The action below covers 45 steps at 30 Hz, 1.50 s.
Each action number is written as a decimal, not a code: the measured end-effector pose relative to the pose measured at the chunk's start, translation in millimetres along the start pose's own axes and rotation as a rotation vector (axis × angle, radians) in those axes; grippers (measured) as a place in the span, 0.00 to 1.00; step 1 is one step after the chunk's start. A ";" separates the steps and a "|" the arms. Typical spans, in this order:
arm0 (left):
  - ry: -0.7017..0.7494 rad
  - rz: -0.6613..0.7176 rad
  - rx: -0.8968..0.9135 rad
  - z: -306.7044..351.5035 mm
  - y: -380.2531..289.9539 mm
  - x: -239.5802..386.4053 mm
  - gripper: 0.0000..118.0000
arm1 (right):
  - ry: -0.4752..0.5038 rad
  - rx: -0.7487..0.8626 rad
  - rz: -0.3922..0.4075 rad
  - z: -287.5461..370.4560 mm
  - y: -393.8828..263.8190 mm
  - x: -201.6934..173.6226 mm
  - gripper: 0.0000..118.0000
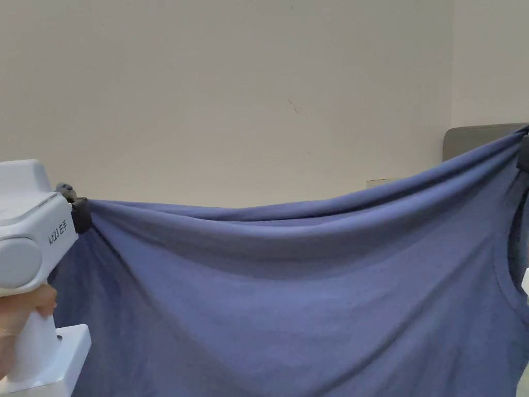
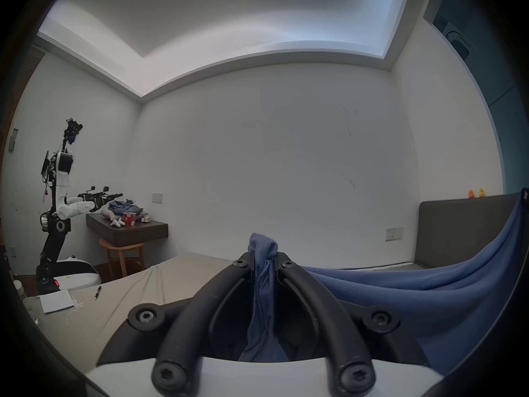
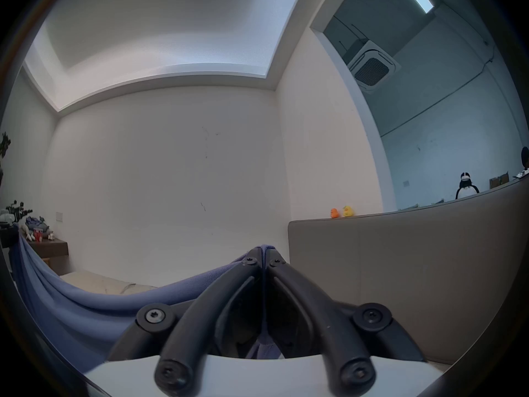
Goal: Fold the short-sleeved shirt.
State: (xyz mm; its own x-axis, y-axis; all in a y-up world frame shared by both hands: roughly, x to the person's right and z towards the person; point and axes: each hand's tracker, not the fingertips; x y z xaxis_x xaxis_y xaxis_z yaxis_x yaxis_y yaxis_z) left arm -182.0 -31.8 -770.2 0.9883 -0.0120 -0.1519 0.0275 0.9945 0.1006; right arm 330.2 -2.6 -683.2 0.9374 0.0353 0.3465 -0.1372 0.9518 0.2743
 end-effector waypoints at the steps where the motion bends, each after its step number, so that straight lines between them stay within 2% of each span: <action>1: -0.008 -0.002 -0.013 -4.5 -8.1 1.3 0.07 | -0.008 -0.062 -0.057 -2.3 -8.9 -3.8 0.01; 2: -0.018 -0.001 -0.020 -8.0 -17.5 3.5 0.07 | -0.007 -0.042 -0.015 -3.8 -15.2 -7.6 0.01; 4: -0.028 -0.037 -0.057 -8.6 -36.8 7.0 0.07 | 0.028 -0.100 -0.050 -2.6 -31.3 -13.2 0.00; 7: -0.051 -0.058 -0.099 6.7 -61.6 8.0 0.07 | 0.045 -0.128 0.011 7.8 -51.2 -16.4 0.01; 8: -0.060 -0.052 -0.115 15.7 -68.6 6.5 0.07 | 0.053 -0.180 -0.038 16.1 -58.0 -17.9 0.01; 9: -0.065 -0.037 -0.130 25.1 -73.2 5.4 0.07 | 0.058 -0.156 -0.017 33.5 -57.3 -18.8 0.00; 13: -0.082 -0.005 -0.151 81.6 -85.4 -7.1 0.07 | 0.075 -0.229 -0.065 86.8 -68.8 -11.9 0.01; 15: -0.084 -0.009 -0.155 117.3 -88.8 -14.8 0.07 | 0.063 -0.248 -0.052 119.8 -70.0 -11.7 0.01; 16: -0.082 -0.011 -0.149 134.6 -93.1 -17.6 0.07 | 0.076 -0.232 -0.012 140.3 -69.9 -11.3 0.00; 18: -0.075 0.000 -0.166 173.5 -102.3 -29.8 0.07 | 0.070 -0.259 -0.045 179.5 -72.6 0.6 0.01; 20: -0.055 0.050 -0.190 213.6 -116.5 -41.4 0.07 | 0.055 -0.309 -0.152 221.2 -77.6 10.5 0.01; 22: -0.031 0.072 -0.236 249.8 -130.4 -54.1 0.07 | 0.026 -0.375 -0.179 262.2 -82.2 20.2 0.00; 26: 0.027 0.054 -0.320 310.0 -166.1 -79.9 0.07 | 0.021 -0.475 -0.104 332.1 -99.6 32.2 0.00; 27: 0.026 0.050 -0.329 321.4 -174.7 -84.9 0.07 | 0.011 -0.554 -0.150 346.0 -106.6 34.8 0.00; 28: 0.039 0.055 -0.350 332.4 -182.2 -88.8 0.07 | 0.018 -0.605 -0.144 358.4 -112.7 36.1 0.00; 30: 0.041 0.064 -0.418 352.5 -194.4 -91.8 0.07 | -0.003 -0.715 -0.075 376.5 -129.2 38.0 0.00; 33: 0.052 -0.029 -0.456 372.2 -208.9 -91.3 0.07 | 0.021 -0.787 -0.018 400.6 -147.4 38.9 0.00; 34: 0.057 -0.054 -0.461 378.5 -209.3 -88.9 0.07 | 0.012 -0.794 -0.011 404.5 -151.3 40.9 0.00; 35: 0.056 -0.065 -0.480 381.9 -211.0 -90.1 0.07 | 0.012 -0.829 -0.048 408.6 -156.0 45.5 0.00; 38: 0.054 -0.016 -0.509 381.4 -217.0 -105.8 0.08 | 0.012 -0.821 -0.040 417.5 -157.1 52.8 0.01; 39: 0.059 -0.013 -0.511 380.4 -220.0 -109.2 0.12 | 0.013 -0.825 -0.036 417.6 -157.5 55.4 0.02; 40: 0.060 -0.003 -0.518 379.8 -220.8 -112.2 0.29 | 0.017 -0.828 -0.041 416.5 -158.5 58.7 0.20; 42: 0.093 0.019 -0.586 374.2 -223.6 -116.8 0.70 | 0.029 -0.864 -0.030 414.9 -155.9 54.6 0.83; 43: 0.093 0.037 -0.609 372.2 -223.1 -119.9 0.86 | 0.041 -0.865 -0.013 414.4 -155.8 53.9 1.00; 45: 0.076 0.060 -0.601 374.7 -215.9 -122.7 0.90 | 0.069 -0.819 0.011 414.7 -148.1 48.1 0.97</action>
State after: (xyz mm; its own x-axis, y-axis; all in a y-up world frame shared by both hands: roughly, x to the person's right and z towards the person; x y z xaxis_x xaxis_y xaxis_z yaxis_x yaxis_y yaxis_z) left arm -253.0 -283.8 -404.9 0.9715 0.0311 -0.2351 -0.1390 0.8780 -0.4581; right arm 262.9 -268.2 -335.2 0.9586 0.0390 0.2821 0.1057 0.8710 -0.4798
